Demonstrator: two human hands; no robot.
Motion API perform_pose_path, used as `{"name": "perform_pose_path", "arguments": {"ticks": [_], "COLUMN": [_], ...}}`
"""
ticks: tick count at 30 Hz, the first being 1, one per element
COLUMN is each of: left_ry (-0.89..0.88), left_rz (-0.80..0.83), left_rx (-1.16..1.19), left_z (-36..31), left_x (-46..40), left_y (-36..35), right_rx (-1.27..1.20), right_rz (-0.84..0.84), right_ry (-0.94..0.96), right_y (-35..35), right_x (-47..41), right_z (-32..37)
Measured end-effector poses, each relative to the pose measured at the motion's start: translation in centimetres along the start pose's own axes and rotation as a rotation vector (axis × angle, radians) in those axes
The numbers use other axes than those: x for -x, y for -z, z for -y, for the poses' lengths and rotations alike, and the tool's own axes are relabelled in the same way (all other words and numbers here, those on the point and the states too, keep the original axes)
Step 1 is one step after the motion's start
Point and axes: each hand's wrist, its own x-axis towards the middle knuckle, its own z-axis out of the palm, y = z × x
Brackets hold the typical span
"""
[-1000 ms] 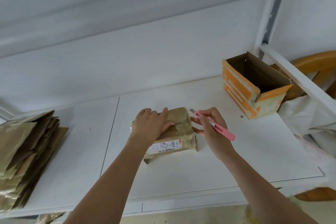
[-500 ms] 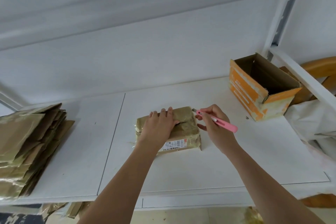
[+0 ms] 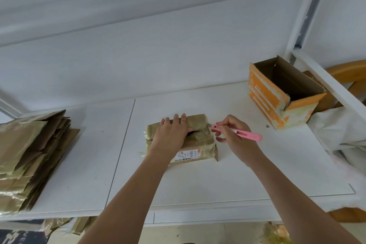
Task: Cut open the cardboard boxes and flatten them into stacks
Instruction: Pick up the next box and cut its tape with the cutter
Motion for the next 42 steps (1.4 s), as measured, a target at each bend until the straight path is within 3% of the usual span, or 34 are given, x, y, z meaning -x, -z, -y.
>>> {"name": "perform_pose_path", "arguments": {"ticks": [11, 13, 16, 18, 23, 29, 42], "left_ry": [-0.01, -0.006, -0.022, -0.05, -0.036, -0.039, -0.092], "left_rz": [0.016, -0.016, -0.102, -0.138, -0.043, -0.019, -0.101], "left_rx": [0.055, 0.209, 0.736, 0.86, 0.915, 0.884, 0.796], "left_z": [0.2, 0.4, 0.6, 0.7, 1.1, 0.9, 0.7], "left_x": [0.6, 1.0, 2.4, 3.1, 2.6, 2.2, 2.1], "left_y": [0.1, 0.2, 0.8, 1.1, 0.4, 0.2, 0.9], "right_rx": [0.03, -0.005, -0.093, -0.06, 0.06, 0.241, 0.221], "right_rz": [0.131, 0.112, 0.024, 0.008, -0.015, 0.075, 0.139], "right_ry": [-0.009, -0.009, -0.01, 0.0, 0.112, 0.262, 0.174], "right_y": [1.6, 1.7, 1.5, 1.1, 0.7, 0.5, 2.2], "right_x": [2.3, 2.4, 2.5, 2.6, 2.5, 1.9, 3.4], "right_z": [1.0, 1.2, 0.7, 0.2, -0.8, 1.0, 0.9]}}
